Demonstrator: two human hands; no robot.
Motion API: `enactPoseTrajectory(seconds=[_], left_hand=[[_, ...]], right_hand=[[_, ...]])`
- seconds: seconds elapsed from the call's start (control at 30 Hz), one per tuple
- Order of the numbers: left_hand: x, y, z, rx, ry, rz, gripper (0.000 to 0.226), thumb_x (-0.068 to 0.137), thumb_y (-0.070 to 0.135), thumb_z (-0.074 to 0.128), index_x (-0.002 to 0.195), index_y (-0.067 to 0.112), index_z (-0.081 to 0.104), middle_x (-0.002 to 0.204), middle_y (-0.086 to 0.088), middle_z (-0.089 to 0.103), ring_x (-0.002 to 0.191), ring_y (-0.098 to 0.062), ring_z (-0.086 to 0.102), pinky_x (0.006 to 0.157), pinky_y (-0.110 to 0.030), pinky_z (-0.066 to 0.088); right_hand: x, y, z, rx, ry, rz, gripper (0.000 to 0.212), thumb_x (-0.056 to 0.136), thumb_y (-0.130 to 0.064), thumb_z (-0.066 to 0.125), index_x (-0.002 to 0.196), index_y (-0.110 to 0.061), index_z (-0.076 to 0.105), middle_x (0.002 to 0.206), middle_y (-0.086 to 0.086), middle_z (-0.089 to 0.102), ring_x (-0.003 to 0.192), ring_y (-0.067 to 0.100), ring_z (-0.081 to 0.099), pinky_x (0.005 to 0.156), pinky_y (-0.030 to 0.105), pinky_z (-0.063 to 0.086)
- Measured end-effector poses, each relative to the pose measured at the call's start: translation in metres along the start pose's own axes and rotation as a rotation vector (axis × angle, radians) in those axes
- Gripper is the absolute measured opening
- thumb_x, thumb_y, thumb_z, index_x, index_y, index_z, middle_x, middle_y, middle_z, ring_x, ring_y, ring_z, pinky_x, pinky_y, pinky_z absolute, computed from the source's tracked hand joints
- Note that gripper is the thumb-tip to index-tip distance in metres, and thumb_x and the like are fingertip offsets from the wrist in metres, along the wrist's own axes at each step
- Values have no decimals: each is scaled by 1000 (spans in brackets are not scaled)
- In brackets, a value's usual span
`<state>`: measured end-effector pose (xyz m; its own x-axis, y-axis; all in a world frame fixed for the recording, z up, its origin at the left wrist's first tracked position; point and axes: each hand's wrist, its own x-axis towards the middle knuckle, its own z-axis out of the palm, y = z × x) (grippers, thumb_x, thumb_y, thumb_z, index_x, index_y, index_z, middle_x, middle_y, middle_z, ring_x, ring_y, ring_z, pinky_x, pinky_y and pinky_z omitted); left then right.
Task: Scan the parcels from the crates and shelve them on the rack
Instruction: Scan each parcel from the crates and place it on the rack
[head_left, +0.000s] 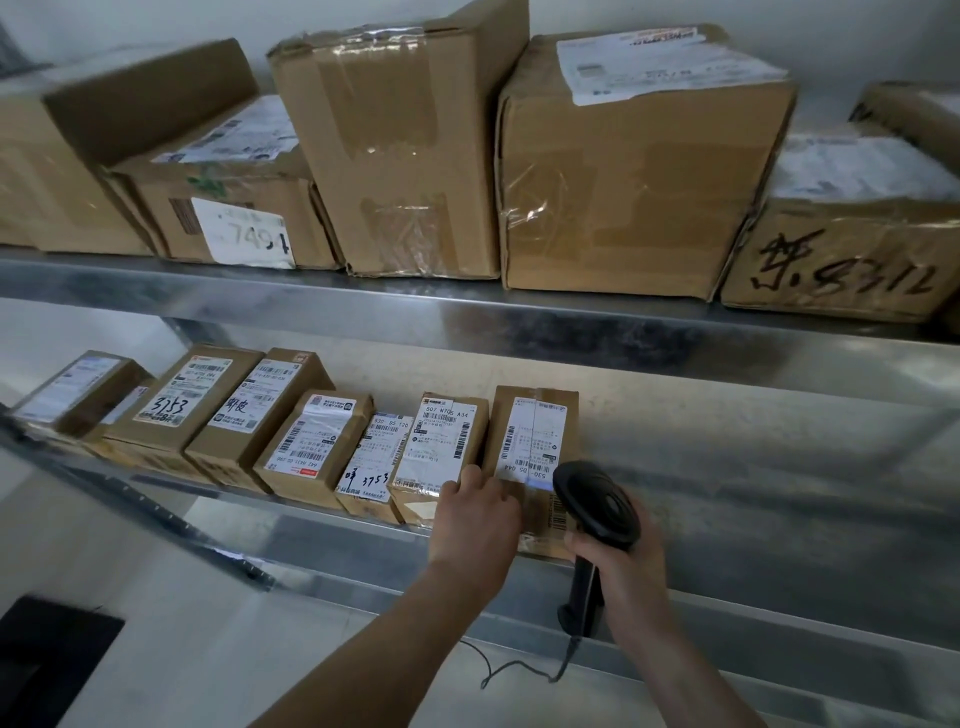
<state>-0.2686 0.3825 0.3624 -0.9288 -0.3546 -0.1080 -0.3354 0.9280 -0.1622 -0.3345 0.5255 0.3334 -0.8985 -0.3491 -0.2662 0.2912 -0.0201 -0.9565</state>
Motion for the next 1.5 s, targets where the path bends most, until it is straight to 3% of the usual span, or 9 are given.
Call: enactPoseTrajectory(seconds=[0.17,0.3,0.43,0.53,0.63,0.87,0.97,1.07,1.5], left_hand=[[-6,-6,0,6,-4,21,23,91,14,63,113,17,66,116,-5,62,114,-29,45,91,-40,42],[-19,-14,4,-74,73,46,22,84,13,66,105,19,68,108,-4,62,108,-29,49,87,-39,45],[-34,-33,10,-147,245,65,27,60,17,78,83,21,66,92,-2,64,87,-26,55,66,-37,48],[-50,-57,7,-174,345,23,45,63,29,81,104,20,67,113,-5,62,104,-30,56,75,-42,51],[-74,-96,2,-193,308,-31,68,67,50,79,126,23,59,136,-9,54,128,-37,48,92,-50,51],[-162,-220,6,-222,315,-181,75,79,66,59,142,27,44,153,-9,38,145,-38,30,112,-55,35],[-209,-285,18,-219,266,-265,75,84,67,52,148,29,36,162,-10,23,152,-39,12,118,-55,23],[-257,-347,27,-209,269,-347,76,89,70,45,153,31,28,166,-7,10,154,-37,0,122,-52,14],[-404,-522,61,-231,175,-795,73,89,68,44,150,29,32,166,-8,10,154,-38,-3,120,-50,19]], right_hand=[[-5,2,4,-1,-10,-26,59,72,18,74,102,-32,71,89,-9,74,85,7,69,81,38,51],[-13,4,5,3,61,-17,60,67,5,81,102,-42,71,95,0,73,100,35,68,90,55,57],[-42,-7,11,-96,121,-97,63,59,-13,84,112,-43,66,104,-3,72,102,28,67,95,59,54],[-69,-15,25,-164,138,-195,65,57,-23,84,113,-47,64,104,-8,73,99,27,70,92,54,56],[-95,-17,52,-229,93,-280,69,66,-9,91,109,-54,64,99,-5,74,93,32,70,84,51,58],[-161,-16,164,-297,-67,-451,78,66,14,84,112,-47,66,101,-3,72,96,30,68,82,48,55],[-190,-9,228,-341,-127,-478,87,66,14,85,109,-58,62,105,-21,70,100,8,67,89,41,53],[-220,2,291,-365,-221,-502,82,67,8,87,120,-45,56,111,-25,67,109,-4,60,98,36,48],[-288,25,503,-292,-625,-420,73,69,11,85,115,-41,63,104,-28,68,97,-8,63,88,27,45]])
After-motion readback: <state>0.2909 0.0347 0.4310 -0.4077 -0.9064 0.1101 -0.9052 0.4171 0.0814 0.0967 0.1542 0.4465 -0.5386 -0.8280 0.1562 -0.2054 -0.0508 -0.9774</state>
